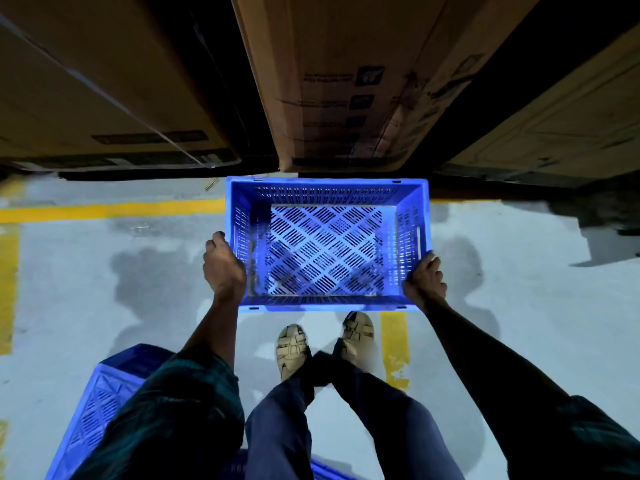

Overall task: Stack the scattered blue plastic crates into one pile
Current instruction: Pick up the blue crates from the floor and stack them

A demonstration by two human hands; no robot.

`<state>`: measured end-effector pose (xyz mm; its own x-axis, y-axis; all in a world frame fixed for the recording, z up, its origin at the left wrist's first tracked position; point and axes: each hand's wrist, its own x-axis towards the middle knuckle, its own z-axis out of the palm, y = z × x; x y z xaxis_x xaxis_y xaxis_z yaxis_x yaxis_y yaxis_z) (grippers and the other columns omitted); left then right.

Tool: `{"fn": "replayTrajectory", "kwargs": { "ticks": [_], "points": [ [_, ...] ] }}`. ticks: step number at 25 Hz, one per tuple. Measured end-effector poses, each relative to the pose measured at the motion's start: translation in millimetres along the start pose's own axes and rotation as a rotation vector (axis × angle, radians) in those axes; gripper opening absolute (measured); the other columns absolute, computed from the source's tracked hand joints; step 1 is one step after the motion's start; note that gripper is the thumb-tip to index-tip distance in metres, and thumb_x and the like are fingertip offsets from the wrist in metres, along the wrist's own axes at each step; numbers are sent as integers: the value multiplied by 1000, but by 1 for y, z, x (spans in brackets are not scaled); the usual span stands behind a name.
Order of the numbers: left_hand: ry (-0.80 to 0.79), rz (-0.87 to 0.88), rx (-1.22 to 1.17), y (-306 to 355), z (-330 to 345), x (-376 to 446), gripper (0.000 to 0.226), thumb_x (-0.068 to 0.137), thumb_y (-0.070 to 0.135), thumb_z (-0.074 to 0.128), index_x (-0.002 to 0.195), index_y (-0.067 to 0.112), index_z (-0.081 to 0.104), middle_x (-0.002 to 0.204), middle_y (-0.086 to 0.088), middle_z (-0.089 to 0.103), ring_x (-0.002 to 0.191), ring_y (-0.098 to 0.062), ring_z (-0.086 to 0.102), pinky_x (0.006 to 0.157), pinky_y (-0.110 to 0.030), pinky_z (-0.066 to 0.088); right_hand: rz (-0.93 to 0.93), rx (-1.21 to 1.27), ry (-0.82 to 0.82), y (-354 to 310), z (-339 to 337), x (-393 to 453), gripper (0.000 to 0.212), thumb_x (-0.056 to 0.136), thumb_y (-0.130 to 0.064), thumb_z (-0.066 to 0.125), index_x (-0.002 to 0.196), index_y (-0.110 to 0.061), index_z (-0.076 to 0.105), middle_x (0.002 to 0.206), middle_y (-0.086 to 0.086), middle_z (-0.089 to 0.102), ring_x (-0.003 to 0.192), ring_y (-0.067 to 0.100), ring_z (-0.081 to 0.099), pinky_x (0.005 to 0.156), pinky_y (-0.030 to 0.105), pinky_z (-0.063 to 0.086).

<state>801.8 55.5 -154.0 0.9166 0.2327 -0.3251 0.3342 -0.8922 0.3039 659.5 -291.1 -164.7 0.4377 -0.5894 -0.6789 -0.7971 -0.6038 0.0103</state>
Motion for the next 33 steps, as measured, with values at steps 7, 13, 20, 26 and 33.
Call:
{"fn": "replayTrajectory", "kwargs": {
  "ticks": [7,13,20,26,33],
  "points": [
    [-187,12,-41,19,-68,-89,47,87,3,56,132,6,46,128,-23,53,114,-45,56,93,-52,49,-223,14,-36,-26,-25,-122,71,99,-19,40,152,7,1,161,24,5,148,37,18,114,36,29],
    [-303,-26,-161,24,-134,-177,45,94,10,55,137,4,44,132,-23,52,122,-41,53,100,-48,46,-358,210,-149,-20,-49,-225,66,97,-15,50,152,1,20,158,19,23,147,29,24,115,31,25],
    [-249,-179,-432,7,-193,-289,37,94,10,59,130,5,54,120,-20,64,108,-34,63,92,-35,48,-622,108,-199,-8,-99,-297,54,95,-15,53,146,-3,38,148,17,45,138,29,41,112,31,32],
    [-35,-400,-708,-54,-208,-381,30,94,12,60,123,2,58,111,-21,68,90,-27,63,77,-26,43,-757,-54,-287,-24,-103,-339,45,97,-15,52,140,-3,47,136,19,57,127,30,54,105,33,42],
    [181,-770,-886,-163,-211,-447,31,93,10,60,123,2,61,108,-21,69,98,-33,66,84,-34,50,-963,-386,-332,-82,-25,-434,36,96,-16,50,130,-8,59,119,19,67,115,32,61,91,28,45]
  ]
}}
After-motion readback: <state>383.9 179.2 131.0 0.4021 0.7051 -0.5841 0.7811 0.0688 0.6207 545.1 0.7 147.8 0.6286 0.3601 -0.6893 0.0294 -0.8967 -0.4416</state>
